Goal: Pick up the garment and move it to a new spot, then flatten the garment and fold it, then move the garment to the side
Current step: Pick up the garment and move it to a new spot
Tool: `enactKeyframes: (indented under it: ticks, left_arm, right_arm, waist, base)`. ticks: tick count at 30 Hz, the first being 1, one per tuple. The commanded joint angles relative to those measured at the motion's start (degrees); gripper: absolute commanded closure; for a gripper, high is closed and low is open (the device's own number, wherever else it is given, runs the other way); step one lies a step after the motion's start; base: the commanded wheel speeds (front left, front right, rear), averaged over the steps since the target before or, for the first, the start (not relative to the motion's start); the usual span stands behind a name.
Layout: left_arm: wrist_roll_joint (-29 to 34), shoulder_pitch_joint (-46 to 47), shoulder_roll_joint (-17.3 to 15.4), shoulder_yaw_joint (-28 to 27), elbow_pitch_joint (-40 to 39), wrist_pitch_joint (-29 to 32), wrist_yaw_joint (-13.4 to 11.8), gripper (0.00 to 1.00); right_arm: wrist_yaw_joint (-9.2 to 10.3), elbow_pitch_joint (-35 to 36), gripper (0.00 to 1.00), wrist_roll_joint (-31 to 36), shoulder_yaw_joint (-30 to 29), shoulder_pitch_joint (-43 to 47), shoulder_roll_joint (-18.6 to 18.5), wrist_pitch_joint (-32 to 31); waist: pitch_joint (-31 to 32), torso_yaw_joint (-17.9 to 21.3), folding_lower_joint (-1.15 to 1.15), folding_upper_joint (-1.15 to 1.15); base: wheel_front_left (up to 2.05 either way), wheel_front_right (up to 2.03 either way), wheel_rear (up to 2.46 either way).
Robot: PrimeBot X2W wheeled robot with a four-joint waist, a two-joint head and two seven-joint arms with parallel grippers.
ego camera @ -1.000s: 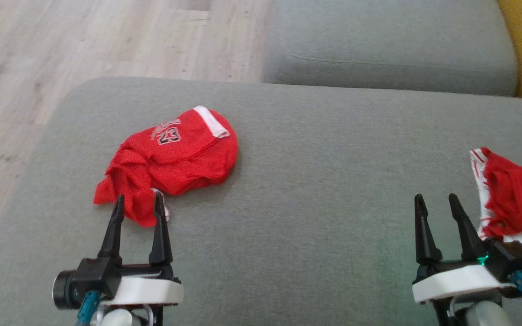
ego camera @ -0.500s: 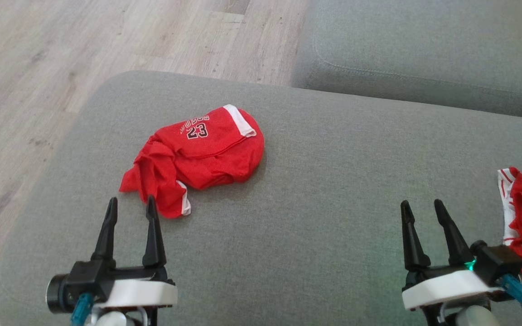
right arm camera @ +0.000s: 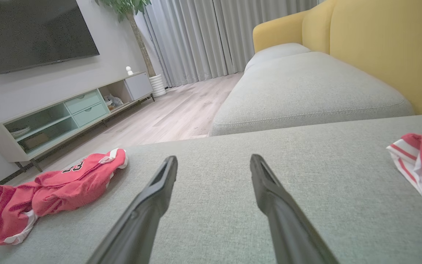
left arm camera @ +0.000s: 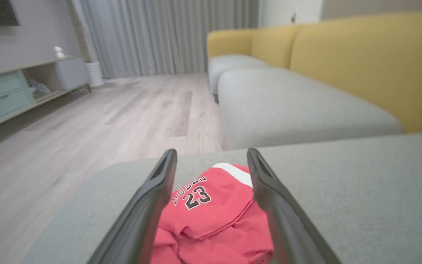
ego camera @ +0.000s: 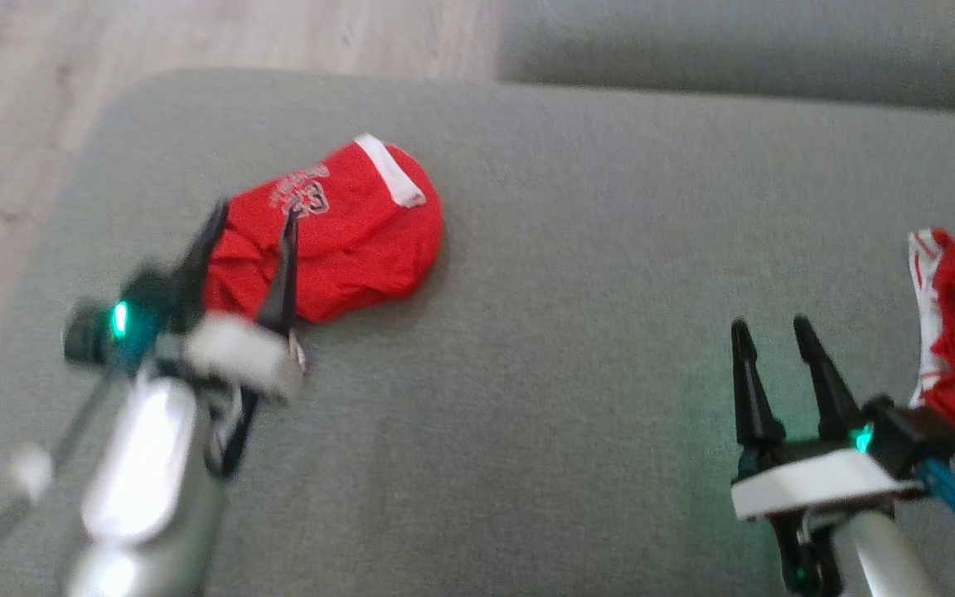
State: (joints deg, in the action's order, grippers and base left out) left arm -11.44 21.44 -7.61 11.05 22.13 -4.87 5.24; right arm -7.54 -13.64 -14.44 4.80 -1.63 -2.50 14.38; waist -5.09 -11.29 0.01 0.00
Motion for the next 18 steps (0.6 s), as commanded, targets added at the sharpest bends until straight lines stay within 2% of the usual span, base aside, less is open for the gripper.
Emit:
enactKeyframes:
  ticks: [1,5,9,13,18]
  left_arm:
    - [0.71,6.02,-2.36,-0.42,-0.26,2.78,0.69,0.0]
    - [-1.37,16.25,-5.96,4.12,5.48,12.95,2.09,0.0]
    - [-7.19,23.67,-10.99,13.1,9.08,20.58,2.22,0.0]
    - [-13.38,28.48,-15.88,19.8,11.45,24.97,2.23,0.0]
    - [-19.3,31.67,-19.6,25.43,13.82,26.88,2.24,0.0]
  right_arm:
    - [0.05,2.19,0.0,0.46,1.32,-3.51,-0.38,0.62]
    - [0.05,2.32,0.0,0.24,1.62,-6.11,-0.38,0.62]
    - [0.05,2.2,0.0,-0.45,2.53,-8.33,-0.38,0.62]
    - [0.05,2.05,0.0,-1.13,2.86,-9.69,-0.38,0.62]
    - [0.05,1.26,0.0,-1.29,2.83,-10.4,-0.38,0.62]
  waist:
    - [-4.99,3.27,-0.01,0.0]
    - [-9.35,5.92,-0.01,0.0]
    - [-12.34,8.62,-0.01,0.0]
    - [-14.29,10.61,-0.01,0.0]
    - [-15.55,12.05,-0.01,0.0]
  base:
    - [0.0,0.0,0.0]
    - [0.0,0.0,0.0]
    - [0.0,0.0,0.0]
    - [0.0,0.0,0.0]
    - [0.0,0.0,0.0]
